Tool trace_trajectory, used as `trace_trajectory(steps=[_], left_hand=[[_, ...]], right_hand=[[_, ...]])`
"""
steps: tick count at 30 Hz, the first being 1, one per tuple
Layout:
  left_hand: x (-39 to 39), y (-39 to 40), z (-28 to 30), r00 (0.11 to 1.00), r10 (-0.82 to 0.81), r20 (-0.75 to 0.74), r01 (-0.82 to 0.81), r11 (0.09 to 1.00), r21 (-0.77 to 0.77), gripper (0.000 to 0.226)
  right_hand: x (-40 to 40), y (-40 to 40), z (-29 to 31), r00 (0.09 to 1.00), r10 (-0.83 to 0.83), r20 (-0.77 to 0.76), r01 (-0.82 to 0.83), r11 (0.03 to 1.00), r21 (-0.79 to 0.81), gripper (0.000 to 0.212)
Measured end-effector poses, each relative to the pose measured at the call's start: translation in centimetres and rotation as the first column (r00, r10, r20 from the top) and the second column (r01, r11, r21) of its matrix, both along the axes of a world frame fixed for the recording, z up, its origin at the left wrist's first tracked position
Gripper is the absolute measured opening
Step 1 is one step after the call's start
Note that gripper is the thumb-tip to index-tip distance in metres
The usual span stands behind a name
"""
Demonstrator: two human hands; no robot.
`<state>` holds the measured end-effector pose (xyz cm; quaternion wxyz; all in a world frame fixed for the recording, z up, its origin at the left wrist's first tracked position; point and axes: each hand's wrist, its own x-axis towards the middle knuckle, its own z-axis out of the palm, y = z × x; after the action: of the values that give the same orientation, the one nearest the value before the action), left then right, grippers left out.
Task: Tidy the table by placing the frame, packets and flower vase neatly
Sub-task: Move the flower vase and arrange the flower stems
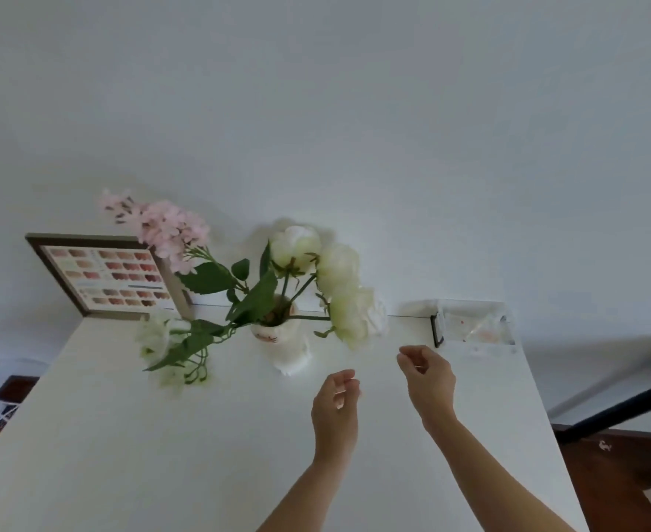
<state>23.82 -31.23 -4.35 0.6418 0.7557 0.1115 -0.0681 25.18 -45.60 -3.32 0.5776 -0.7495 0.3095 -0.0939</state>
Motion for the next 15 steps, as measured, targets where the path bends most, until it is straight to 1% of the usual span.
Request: trace_trajectory(steps=[3, 5, 6, 8, 10, 11, 13, 15], left_hand=[[-1.5, 6.3, 0.4, 0.98, 0.195, 0.033, -0.193, 0.981, -0.033, 0.009], [-2.2, 10.1, 1.2, 0.948, 0.313, 0.063, -0.309, 0.948, -0.072, 0.014], [-2.5, 11.7, 1.7, 0.931, 0.356, 0.087, -0.348, 0.933, -0.093, 0.025], [-2.7, 14.5, 3.3, 0.901, 0.41, 0.144, -0.393, 0.91, -0.128, 0.057], [-2.8, 17.0, 5.3, 0.881, 0.423, 0.21, -0.39, 0.903, -0.182, 0.079], [-2.6, 17.8, 6.1, 0.877, 0.411, 0.25, -0.369, 0.908, -0.197, 0.084], [-1.9, 19.1, 7.7, 0.876, 0.355, 0.327, -0.297, 0.93, -0.215, 0.086], [-0.9, 19.7, 9.3, 0.875, 0.282, 0.393, -0.21, 0.953, -0.218, 0.08]], right_hand=[[-1.0, 4.7, 0.1, 0.998, 0.069, -0.011, -0.066, 0.985, 0.159, 0.011], [-1.2, 7.4, 0.7, 0.995, 0.103, -0.005, -0.097, 0.953, 0.287, 0.011], [-1.2, 8.6, 1.2, 0.994, 0.111, 0.008, -0.106, 0.929, 0.355, 0.018], [-0.9, 10.4, 2.5, 0.994, 0.096, 0.06, -0.113, 0.839, 0.533, 0.039], [-0.7, 11.7, 4.1, 0.987, 0.032, 0.158, -0.132, 0.718, 0.683, 0.06], [-0.6, 11.9, 4.7, 0.977, 0.004, 0.214, -0.16, 0.678, 0.718, 0.065], [-0.5, 12.1, 6.1, 0.946, -0.033, 0.323, -0.224, 0.654, 0.723, 0.064], [-0.5, 12.2, 7.6, 0.921, -0.082, 0.38, -0.237, 0.658, 0.715, 0.055]])
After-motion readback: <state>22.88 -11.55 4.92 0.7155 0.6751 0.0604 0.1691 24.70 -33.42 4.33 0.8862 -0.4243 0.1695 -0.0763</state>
